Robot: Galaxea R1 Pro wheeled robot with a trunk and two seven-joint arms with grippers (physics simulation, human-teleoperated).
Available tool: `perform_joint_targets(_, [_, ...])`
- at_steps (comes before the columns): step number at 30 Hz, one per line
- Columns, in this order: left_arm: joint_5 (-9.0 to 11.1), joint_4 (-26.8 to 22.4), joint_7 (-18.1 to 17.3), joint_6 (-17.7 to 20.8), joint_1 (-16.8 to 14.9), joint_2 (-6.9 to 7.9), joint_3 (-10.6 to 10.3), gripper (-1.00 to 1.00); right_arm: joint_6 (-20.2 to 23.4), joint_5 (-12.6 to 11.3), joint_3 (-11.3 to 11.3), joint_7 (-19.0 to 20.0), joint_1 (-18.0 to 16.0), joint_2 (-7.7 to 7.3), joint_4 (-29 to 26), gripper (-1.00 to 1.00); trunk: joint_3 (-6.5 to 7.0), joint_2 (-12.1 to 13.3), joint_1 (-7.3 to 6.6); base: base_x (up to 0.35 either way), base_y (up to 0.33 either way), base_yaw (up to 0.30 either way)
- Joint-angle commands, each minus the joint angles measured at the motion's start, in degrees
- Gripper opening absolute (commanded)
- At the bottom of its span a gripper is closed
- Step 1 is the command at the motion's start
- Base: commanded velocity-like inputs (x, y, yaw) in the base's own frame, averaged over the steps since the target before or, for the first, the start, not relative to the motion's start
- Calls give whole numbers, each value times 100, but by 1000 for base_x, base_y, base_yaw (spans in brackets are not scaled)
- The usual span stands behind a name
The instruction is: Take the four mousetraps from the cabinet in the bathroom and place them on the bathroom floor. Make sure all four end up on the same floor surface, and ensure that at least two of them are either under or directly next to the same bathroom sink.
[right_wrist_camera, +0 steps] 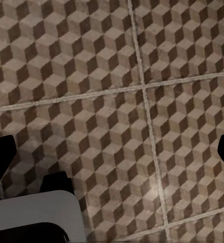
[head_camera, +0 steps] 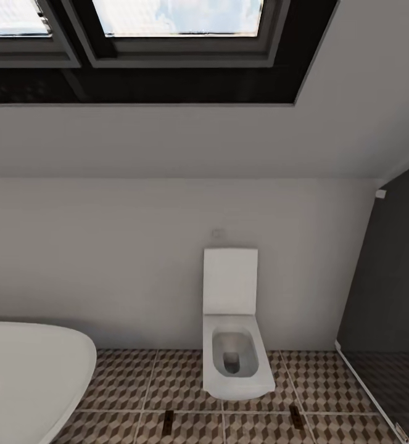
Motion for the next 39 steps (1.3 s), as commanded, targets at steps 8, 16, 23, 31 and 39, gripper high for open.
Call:
perform_joint_targets(8, [36, -2, 13, -10, 158, -17, -50, 100, -43, -50, 48, -11, 204, 26, 18, 100, 137, 318, -176, 0, 0, 0])
perform_joint_targets(16, [29, -2, 4, -16, 307, -39, -48, 100, -68, -51, 43, -14, 402, 147, 18, 100, 281, 639, -352, 0, 0, 0])
perform_joint_targets(23, [26, -2, -48, -22, 445, -55, -50, 100, -88, -51, 40, -14, 539, 195, 18, 100, 406, 919, -506, 0, 0, 0])
perform_joint_targets(31, [20, -2, -67, -39, 550, -59, -43, 100, -103, -51, 40, -14, 579, 205, 18, 100, 550, 1240, -681, 0, 0, 0])
perform_joint_targets(39, [17, -2, -71, -45, 587, -65, -49, 100, -106, -51, 42, -14, 588, 210, 18, 100, 694, 1561, -857, 0, 0, 0])
